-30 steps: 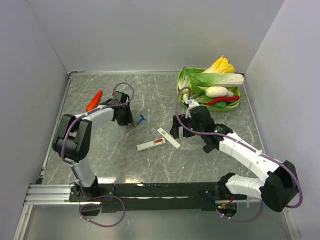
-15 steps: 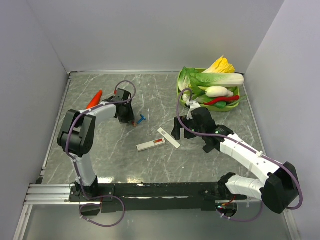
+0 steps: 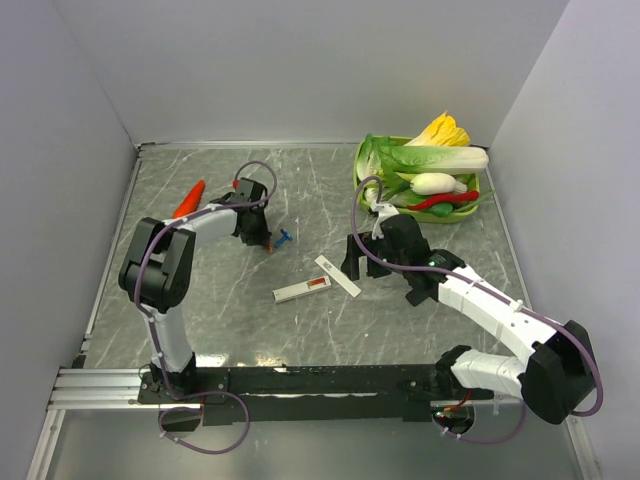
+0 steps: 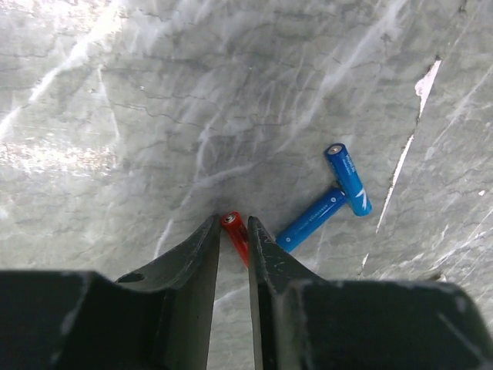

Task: Load the batteries into the remote control
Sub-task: Pick up the battery from the center of the board.

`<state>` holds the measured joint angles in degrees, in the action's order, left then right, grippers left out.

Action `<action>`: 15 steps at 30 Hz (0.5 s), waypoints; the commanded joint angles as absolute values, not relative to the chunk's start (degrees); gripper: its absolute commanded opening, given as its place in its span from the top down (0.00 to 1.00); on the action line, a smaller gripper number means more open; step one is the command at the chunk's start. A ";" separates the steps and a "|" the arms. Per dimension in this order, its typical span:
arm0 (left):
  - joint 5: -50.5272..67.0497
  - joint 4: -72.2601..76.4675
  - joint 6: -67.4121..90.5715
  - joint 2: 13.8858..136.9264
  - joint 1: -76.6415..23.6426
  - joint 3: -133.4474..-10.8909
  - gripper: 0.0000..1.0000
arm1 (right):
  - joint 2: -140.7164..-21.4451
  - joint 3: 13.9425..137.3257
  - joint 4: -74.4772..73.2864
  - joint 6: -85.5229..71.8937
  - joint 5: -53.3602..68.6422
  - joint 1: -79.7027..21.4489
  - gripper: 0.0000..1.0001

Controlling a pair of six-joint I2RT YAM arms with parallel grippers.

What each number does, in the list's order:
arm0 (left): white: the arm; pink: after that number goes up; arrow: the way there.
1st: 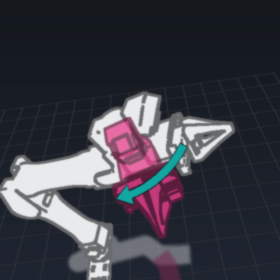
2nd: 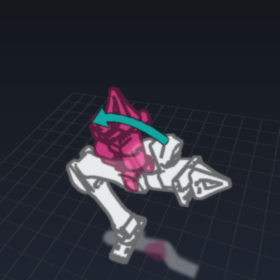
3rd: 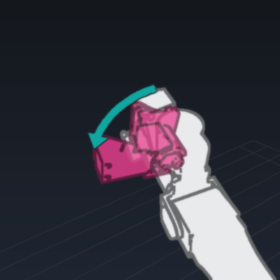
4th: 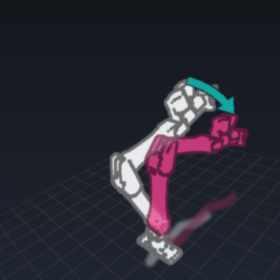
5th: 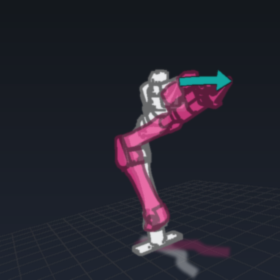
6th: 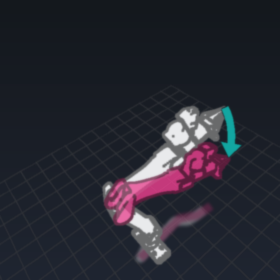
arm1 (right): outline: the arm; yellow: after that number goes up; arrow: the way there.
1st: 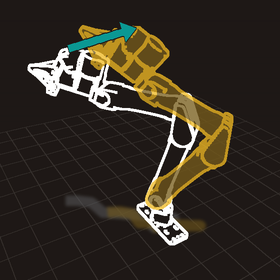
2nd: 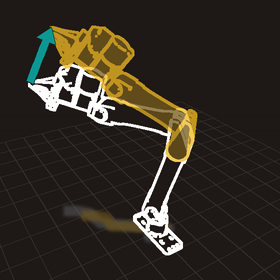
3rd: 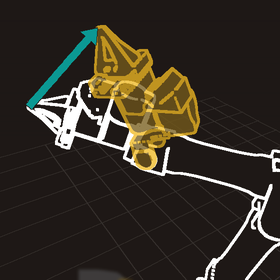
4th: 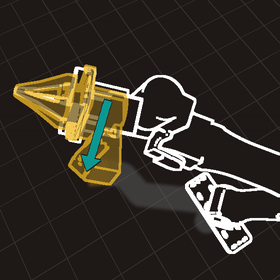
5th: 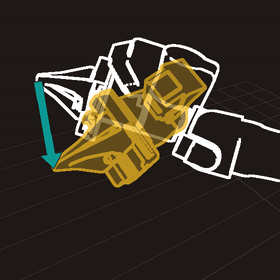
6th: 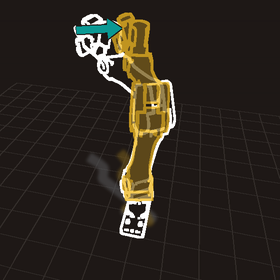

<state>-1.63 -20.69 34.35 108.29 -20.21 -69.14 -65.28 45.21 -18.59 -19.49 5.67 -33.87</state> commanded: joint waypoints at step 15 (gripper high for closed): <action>-0.44 -21.54 35.59 106.18 -23.12 -61.35 0.99 | -66.80 45.79 -13.10 -21.62 10.01 -33.57 0.01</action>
<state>-2.90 -16.99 35.05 106.26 -22.22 -65.54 -66.70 45.21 -16.99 -20.12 7.66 -33.87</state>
